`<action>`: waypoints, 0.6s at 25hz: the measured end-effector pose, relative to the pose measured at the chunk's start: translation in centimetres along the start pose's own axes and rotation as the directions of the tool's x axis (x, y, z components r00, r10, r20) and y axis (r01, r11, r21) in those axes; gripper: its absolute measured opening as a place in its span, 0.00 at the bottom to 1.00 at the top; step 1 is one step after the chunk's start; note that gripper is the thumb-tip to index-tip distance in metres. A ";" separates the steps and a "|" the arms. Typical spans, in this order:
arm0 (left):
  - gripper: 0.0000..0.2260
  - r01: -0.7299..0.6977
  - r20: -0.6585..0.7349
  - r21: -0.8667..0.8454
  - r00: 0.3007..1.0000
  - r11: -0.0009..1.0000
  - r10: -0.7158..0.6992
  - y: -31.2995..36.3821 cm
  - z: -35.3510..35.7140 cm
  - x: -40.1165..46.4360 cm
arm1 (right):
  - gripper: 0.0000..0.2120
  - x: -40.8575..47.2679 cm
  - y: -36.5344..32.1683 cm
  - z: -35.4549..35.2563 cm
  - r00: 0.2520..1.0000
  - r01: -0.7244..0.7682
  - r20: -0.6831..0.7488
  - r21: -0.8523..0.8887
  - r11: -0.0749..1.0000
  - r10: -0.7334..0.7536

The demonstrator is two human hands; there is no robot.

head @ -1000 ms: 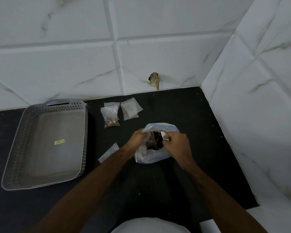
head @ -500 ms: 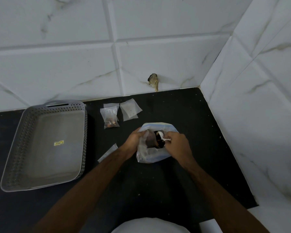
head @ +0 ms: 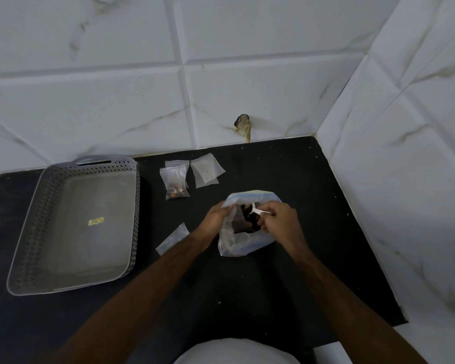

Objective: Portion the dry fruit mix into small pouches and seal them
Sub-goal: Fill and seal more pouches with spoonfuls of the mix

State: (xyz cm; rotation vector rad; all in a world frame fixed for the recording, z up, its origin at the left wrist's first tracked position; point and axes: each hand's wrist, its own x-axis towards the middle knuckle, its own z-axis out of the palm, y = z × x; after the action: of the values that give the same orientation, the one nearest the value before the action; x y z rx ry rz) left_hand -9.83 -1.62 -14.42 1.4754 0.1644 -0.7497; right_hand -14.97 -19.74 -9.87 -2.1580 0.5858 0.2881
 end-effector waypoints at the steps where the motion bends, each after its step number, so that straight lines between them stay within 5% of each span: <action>1: 0.14 0.001 -0.014 -0.001 1.000 1.000 -0.001 0.0 0.0 0.0 | 0.12 -0.2 0.2 -0.1 0.994 0.088 -0.050 -0.158 0.984 -0.097; 3: 0.15 0.006 -0.033 -0.012 0.999 1.000 -0.006 0.2 -0.1 0.0 | 0.13 -0.1 0.2 -0.2 0.975 0.183 -0.032 -0.441 0.878 -0.220; 5: 0.15 0.008 -0.029 -0.018 1.000 1.000 -0.008 0.2 0.1 0.2 | 0.14 0.6 -0.1 0.2 0.980 0.197 0.106 -0.641 0.742 -0.169; 8: 0.15 0.021 -0.035 -0.010 0.999 1.000 -0.021 0.2 0.1 0.5 | 0.16 1.5 -0.1 1.2 0.981 0.167 0.187 -0.656 0.736 -0.055; 11: 0.14 0.048 -0.023 -0.032 0.999 0.998 -0.049 0.0 0.0 0.9 | 0.12 2.4 0.0 1.0 0.995 0.094 0.070 -0.513 0.853 -0.067; 15: 0.14 0.069 -0.002 -0.072 0.998 0.995 -0.069 -0.3 0.1 1.3 | 0.14 2.1 -0.7 1.2 0.997 0.039 0.077 -0.571 0.820 0.006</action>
State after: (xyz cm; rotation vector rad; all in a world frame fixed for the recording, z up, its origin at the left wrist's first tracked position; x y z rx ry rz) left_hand -9.07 -2.16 -15.38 1.4086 0.2443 -0.7885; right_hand -12.81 -19.06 -10.97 -2.7167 0.4723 0.5978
